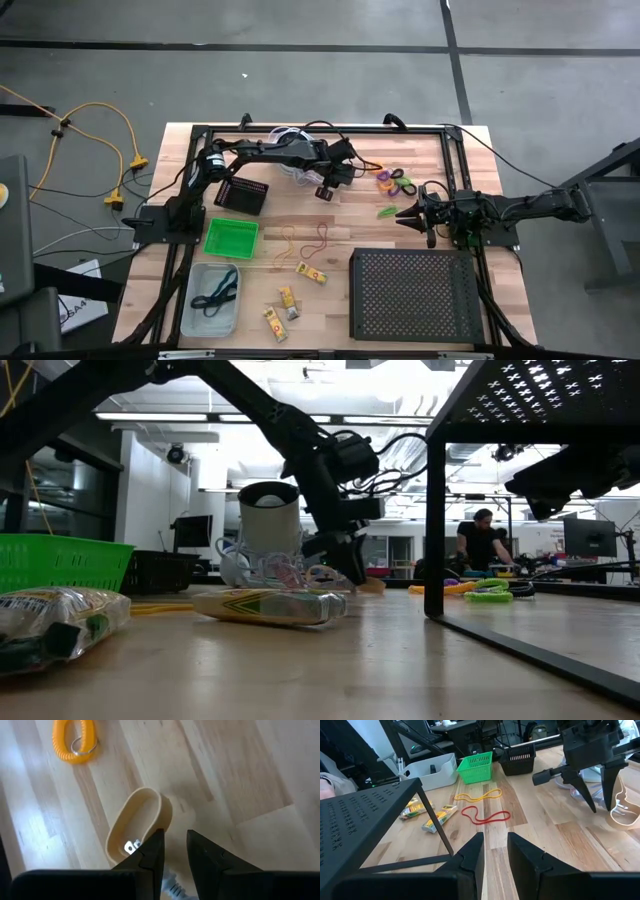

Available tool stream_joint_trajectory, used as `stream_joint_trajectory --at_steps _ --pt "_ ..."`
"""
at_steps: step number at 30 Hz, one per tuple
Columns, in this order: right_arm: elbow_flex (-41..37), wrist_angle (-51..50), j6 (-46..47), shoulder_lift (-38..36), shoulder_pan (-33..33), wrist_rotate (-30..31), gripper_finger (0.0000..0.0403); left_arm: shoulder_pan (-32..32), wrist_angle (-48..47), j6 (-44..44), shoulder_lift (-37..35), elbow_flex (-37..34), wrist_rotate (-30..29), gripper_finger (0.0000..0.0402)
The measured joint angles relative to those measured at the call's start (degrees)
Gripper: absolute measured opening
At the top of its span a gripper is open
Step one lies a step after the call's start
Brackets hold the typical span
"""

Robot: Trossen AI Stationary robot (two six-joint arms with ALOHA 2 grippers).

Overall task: Pick & Place Office Desk Supplies
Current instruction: Put the beige rubber band into the gray bin

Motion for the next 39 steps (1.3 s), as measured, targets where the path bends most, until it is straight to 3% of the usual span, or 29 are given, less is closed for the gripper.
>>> stream_joint_trajectory --at_steps 10,28,39 --pt "0.0 0.0 0.0 0.0 0.0 0.0 0.0073 -1.3 0.8 2.3 -1.6 0.1 -2.1 0.0076" --pt "0.0 0.0 0.0 0.0 0.0 0.0 0.0073 1.4 1.9 3.3 -0.3 0.1 2.6 0.0076" --pt "0.0 0.0 0.0 0.0 0.0 0.0 0.0073 0.9 0.0 1.6 0.0 0.0 2.5 0.0076"
